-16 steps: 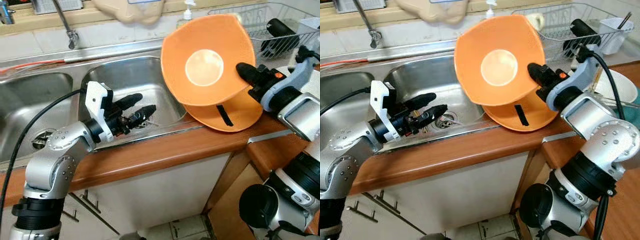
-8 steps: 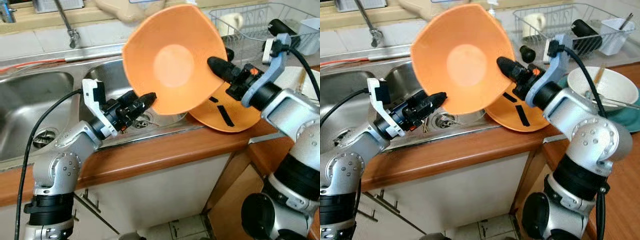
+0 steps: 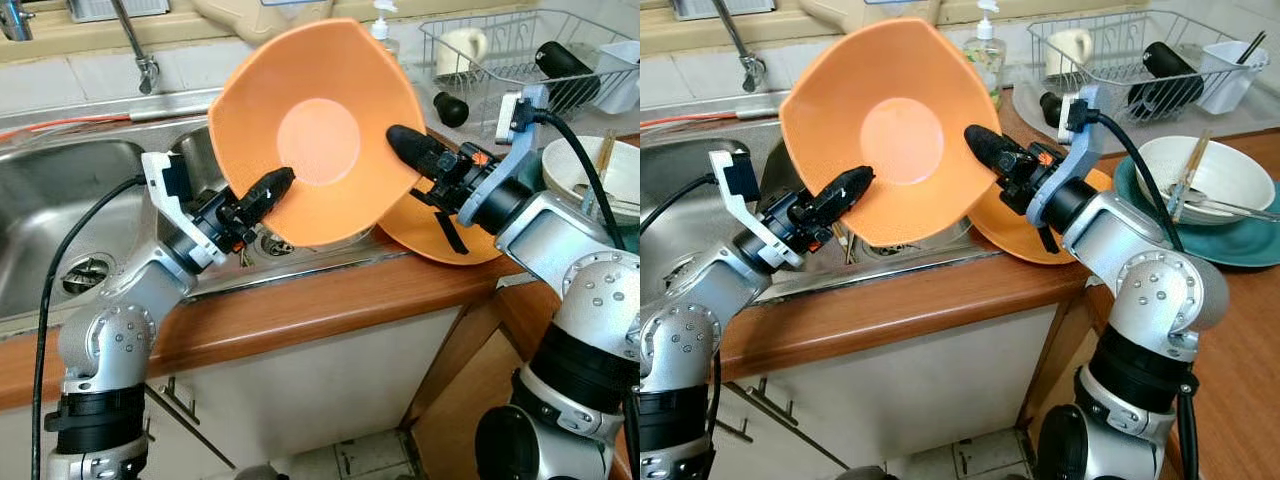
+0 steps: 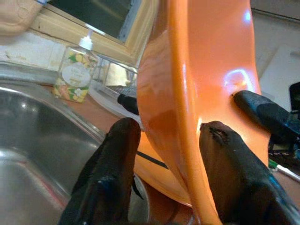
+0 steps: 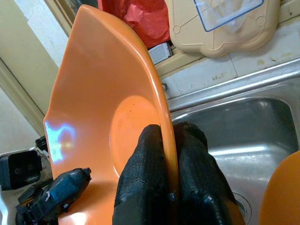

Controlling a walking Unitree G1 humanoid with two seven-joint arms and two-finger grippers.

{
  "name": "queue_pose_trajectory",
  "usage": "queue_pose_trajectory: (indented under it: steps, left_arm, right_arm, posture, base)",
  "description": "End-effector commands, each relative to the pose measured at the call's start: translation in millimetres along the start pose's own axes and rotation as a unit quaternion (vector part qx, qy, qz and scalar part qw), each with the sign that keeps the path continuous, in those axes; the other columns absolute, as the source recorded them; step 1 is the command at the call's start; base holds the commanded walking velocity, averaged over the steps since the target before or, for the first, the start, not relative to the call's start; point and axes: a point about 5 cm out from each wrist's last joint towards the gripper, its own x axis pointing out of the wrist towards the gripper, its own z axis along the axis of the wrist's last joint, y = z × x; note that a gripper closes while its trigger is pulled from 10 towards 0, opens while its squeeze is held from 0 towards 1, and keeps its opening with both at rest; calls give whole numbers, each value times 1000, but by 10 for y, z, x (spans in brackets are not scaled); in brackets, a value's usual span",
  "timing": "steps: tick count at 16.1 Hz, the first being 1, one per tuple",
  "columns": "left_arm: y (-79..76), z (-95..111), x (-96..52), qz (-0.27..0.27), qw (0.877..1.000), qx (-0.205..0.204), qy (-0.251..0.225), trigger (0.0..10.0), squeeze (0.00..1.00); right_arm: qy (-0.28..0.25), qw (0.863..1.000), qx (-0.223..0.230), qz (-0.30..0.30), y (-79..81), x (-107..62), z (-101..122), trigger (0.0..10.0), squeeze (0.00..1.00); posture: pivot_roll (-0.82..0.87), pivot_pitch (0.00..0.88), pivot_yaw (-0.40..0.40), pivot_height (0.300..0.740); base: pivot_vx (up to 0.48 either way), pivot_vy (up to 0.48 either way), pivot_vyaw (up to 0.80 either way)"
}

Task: Kitchen organization

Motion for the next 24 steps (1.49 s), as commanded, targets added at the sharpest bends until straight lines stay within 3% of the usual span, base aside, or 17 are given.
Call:
queue_pose_trajectory:
  steps: [1,7,14,17,18,20,21,22,24]
  left_arm:
    - [38,45,-47,23,1000,14,-8,0,0]
    - [72,54,8,97,994,51,-27,0,0]
    - [92,56,129,184,973,137,-26,0,0]
    - [54,39,200,198,966,165,-27,0,0]
    - [51,28,213,200,963,178,-24,0,0]
    - [53,30,227,200,963,181,-27,0,0]
    - [56,46,232,198,964,175,-33,0,0]
    - [65,75,232,198,966,160,-46,0,0]
    - [89,129,227,203,967,141,-65,0,0]
  right_arm:
    - [-18,1000,3,12,16,7,19,0,0]
    - [-50,999,9,-11,-12,72,-22,0,0]
    - [-55,998,-5,-14,13,127,-62,0,0]
    - [-56,998,-10,-17,12,142,-75,235,0]
    - [-57,998,-11,-17,13,143,-79,784,0]
    - [-58,998,-16,-20,12,148,-71,10000,0]
    - [-60,998,-21,-24,7,152,-61,10000,0]
    - [-62,998,-21,-23,3,153,-49,10000,1000]
    - [-62,997,-28,-25,-5,146,-40,10000,1000]
  posture:
    - [-9,0,46,740]
    - [-4,0,50,740]
    - [-3,0,53,740]
    - [-3,0,53,740]
    - [-3,0,53,740]
    - [-10,0,63,740]
    - [-14,0,64,740]
    - [-15,0,64,740]
    - [-14,0,63,740]
  base:
    - [0,0,0]
    - [0,0,0]
    - [0,0,0]
    - [0,0,0]
    - [0,0,0]
    - [0,0,0]
    - [0,0,0]
    - [0,0,0]
    - [0,0,0]
